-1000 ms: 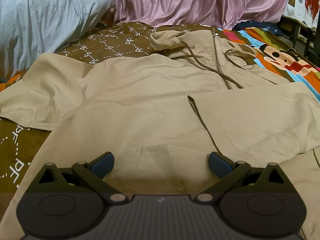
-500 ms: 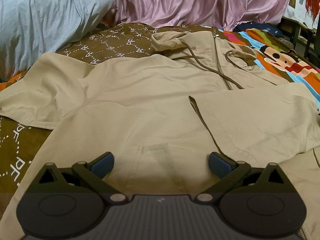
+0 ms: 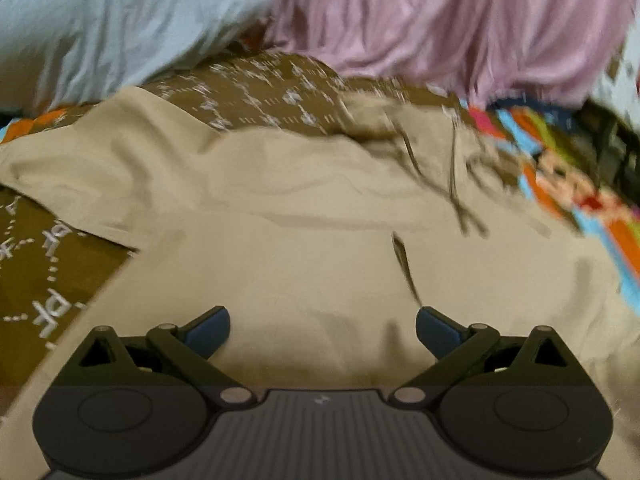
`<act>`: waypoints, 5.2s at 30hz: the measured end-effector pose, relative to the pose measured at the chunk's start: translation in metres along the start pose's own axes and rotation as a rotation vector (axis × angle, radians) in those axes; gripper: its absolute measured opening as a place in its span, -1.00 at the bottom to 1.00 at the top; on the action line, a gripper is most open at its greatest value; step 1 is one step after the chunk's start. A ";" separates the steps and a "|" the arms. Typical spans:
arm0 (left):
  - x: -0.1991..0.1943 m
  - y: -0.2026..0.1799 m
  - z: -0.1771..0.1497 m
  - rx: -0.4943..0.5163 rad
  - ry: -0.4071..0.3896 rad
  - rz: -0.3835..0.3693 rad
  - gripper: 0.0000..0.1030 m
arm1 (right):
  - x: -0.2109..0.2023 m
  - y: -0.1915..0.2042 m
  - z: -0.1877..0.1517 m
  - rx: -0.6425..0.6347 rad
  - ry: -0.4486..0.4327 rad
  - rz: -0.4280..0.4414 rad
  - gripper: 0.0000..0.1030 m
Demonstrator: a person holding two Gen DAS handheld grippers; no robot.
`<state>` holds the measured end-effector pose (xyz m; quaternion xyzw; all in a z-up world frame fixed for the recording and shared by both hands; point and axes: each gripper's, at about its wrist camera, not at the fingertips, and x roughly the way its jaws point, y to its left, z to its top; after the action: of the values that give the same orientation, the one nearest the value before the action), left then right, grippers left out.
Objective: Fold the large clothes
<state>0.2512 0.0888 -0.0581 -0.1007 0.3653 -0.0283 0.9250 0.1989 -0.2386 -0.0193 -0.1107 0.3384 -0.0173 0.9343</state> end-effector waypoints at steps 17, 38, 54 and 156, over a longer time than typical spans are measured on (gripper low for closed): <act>-0.080 0.338 0.098 -0.389 -0.080 0.371 0.90 | -0.017 0.106 -0.046 0.040 -0.013 0.212 0.98; -0.017 0.406 0.132 -0.754 -0.119 0.468 -0.96 | -0.002 0.101 -0.058 0.107 -0.001 0.238 0.99; -0.173 0.104 0.246 -0.004 -0.548 0.111 -0.97 | -0.014 0.077 -0.065 0.242 -0.087 0.334 0.99; -0.080 0.019 0.055 0.068 0.087 0.101 0.99 | -0.065 -0.021 -0.044 0.363 -0.115 0.208 0.95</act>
<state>0.2301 0.1264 0.0309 -0.0492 0.4086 0.0014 0.9114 0.1223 -0.2609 -0.0067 0.0940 0.2854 0.0250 0.9535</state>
